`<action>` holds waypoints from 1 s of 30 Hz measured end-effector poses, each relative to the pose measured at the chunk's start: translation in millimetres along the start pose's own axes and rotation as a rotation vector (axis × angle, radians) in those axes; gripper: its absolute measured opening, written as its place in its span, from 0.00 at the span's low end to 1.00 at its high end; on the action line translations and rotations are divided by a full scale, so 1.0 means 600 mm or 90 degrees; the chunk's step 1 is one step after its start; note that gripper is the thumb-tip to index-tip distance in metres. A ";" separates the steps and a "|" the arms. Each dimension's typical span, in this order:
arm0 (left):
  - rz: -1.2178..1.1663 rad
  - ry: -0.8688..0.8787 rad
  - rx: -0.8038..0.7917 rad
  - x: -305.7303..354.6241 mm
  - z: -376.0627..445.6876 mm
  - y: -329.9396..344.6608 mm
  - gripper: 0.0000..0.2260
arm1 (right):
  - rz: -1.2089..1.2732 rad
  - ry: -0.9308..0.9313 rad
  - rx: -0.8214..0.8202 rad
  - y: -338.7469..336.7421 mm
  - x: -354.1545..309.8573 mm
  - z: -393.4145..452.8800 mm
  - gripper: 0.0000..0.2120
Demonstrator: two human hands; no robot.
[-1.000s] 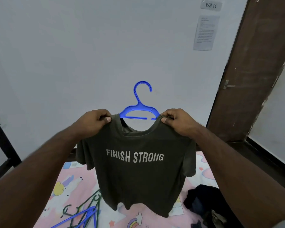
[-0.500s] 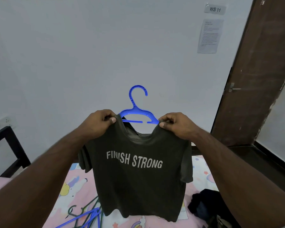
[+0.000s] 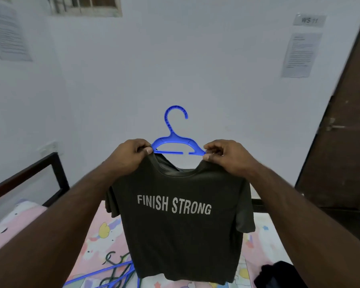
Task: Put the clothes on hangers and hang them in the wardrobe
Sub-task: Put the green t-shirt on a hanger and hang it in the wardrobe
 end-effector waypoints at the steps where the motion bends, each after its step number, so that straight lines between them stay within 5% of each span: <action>1: 0.006 -0.008 0.017 0.003 -0.010 -0.012 0.08 | -0.011 -0.006 -0.010 -0.003 0.006 0.000 0.13; 5: 0.043 -0.040 0.083 0.024 -0.059 -0.055 0.08 | -0.002 -0.058 -0.039 -0.002 0.017 -0.004 0.05; 16: 0.065 -0.155 0.255 0.131 -0.279 -0.113 0.07 | 0.218 -0.233 -0.134 0.013 -0.077 -0.020 0.08; 24: -0.234 -0.210 0.592 0.151 -0.574 -0.203 0.09 | 0.312 -0.357 -0.210 0.043 -0.217 -0.057 0.08; 30: -0.368 -0.182 0.676 0.203 -0.768 -0.229 0.10 | 0.398 -0.427 -0.296 0.067 -0.336 -0.113 0.08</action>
Point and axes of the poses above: each hand's wrist, its own z-axis towards the middle knuckle, its own y-axis out of the palm, x = y × z, the point moved 3 cm from there along z, towards the middle knuckle, and after that the axes turned 15 degrees about -z, right-handed, at the moved point
